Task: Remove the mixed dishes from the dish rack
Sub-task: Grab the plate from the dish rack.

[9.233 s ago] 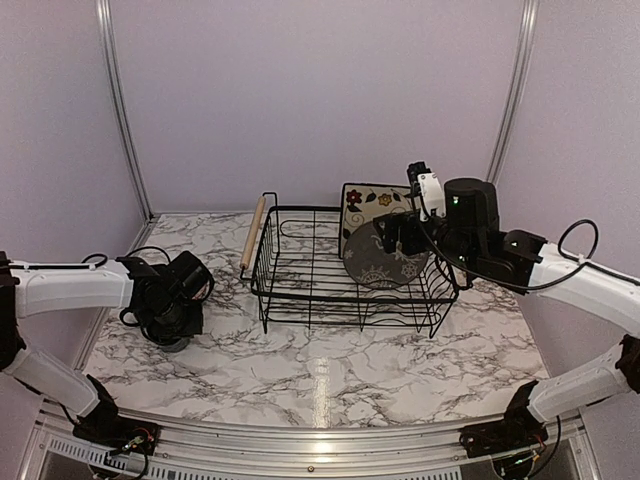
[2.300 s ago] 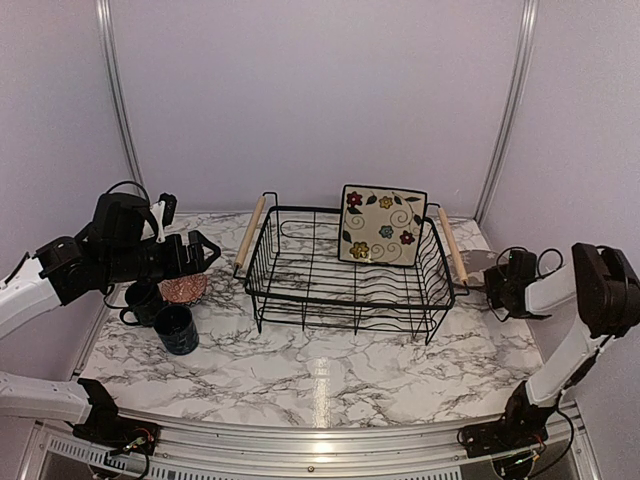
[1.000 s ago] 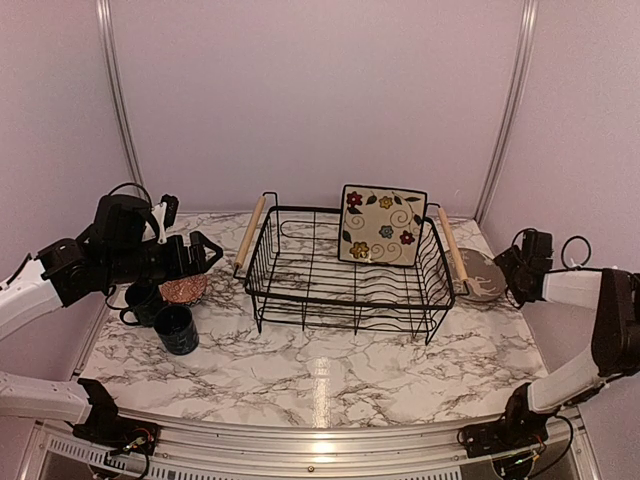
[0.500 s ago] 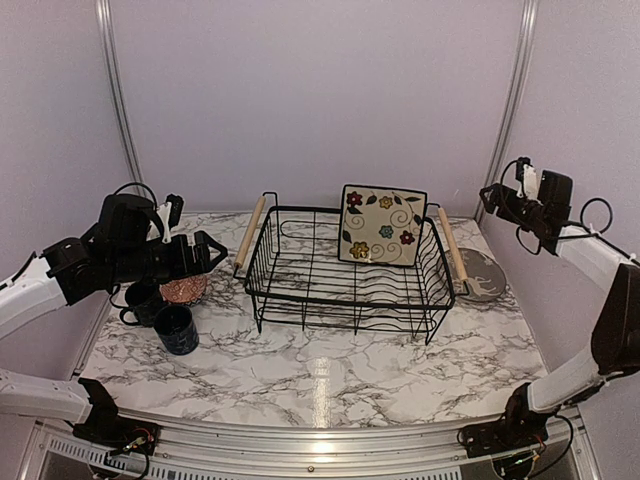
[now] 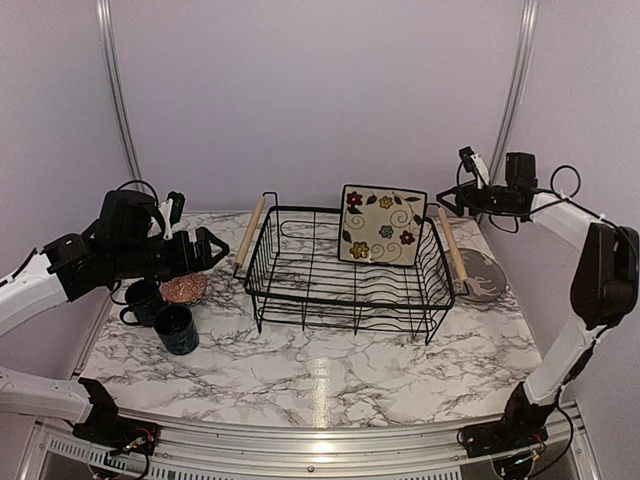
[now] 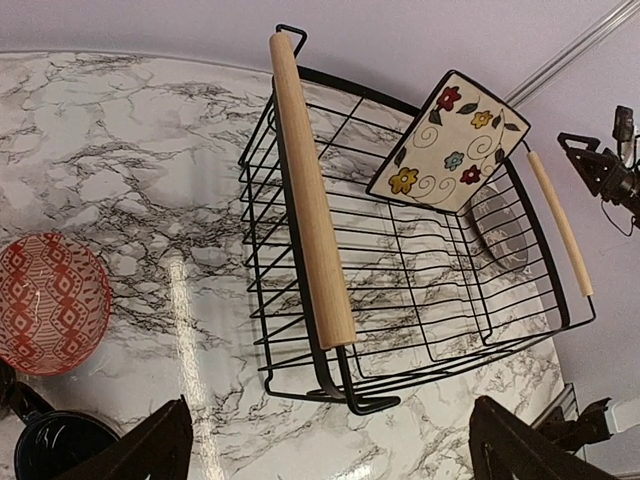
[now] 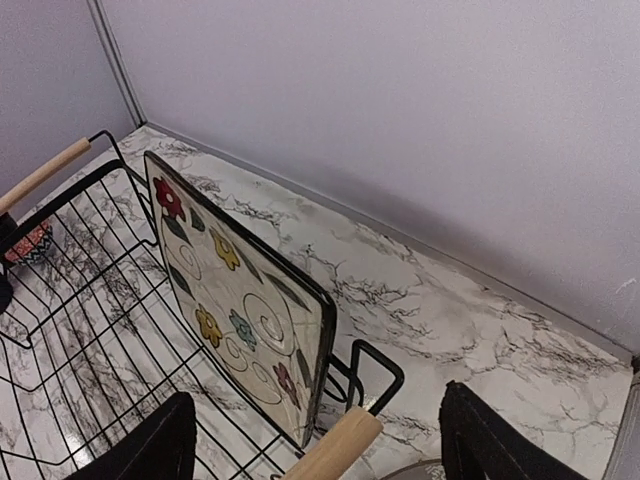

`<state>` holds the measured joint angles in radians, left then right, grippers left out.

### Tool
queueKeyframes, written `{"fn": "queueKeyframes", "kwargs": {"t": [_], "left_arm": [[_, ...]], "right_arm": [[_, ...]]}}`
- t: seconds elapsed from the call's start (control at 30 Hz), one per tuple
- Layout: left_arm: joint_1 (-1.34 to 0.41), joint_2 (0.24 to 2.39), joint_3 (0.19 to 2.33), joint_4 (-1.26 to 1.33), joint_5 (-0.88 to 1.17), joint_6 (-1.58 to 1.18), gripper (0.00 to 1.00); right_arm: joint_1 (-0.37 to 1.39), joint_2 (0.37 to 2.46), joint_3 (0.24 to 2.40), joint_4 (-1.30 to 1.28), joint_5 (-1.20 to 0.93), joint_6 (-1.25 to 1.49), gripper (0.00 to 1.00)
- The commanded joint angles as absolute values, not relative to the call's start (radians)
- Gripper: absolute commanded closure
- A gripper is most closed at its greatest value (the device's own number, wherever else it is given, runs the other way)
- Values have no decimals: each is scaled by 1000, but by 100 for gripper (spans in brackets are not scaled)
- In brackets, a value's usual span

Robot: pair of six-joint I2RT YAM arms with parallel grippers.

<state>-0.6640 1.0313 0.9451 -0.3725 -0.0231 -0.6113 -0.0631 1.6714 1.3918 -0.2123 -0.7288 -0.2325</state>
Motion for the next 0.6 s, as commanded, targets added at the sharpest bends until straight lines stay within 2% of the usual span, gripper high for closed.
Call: {"fn": "queueKeyframes", "kwargs": {"t": [0.0,0.1,0.4,0.57], "left_arm": [[-664,1052,1005,-394,-15,-617,1],[-664,1060,1012,-387,-8,-622,1],[-667,1067,1004,-377,-5,-637,1],[-669,1077,1014,-371,-5,-637,1]], "right_arm": [[-31,1742,1502,-316,-804,-360,22],[-19,1825,1587,-378,-793,-401,29],[-3,1998,1809,-526,-777,-479,39],[69,2045,1868,-609,-769,-542,46]]}}
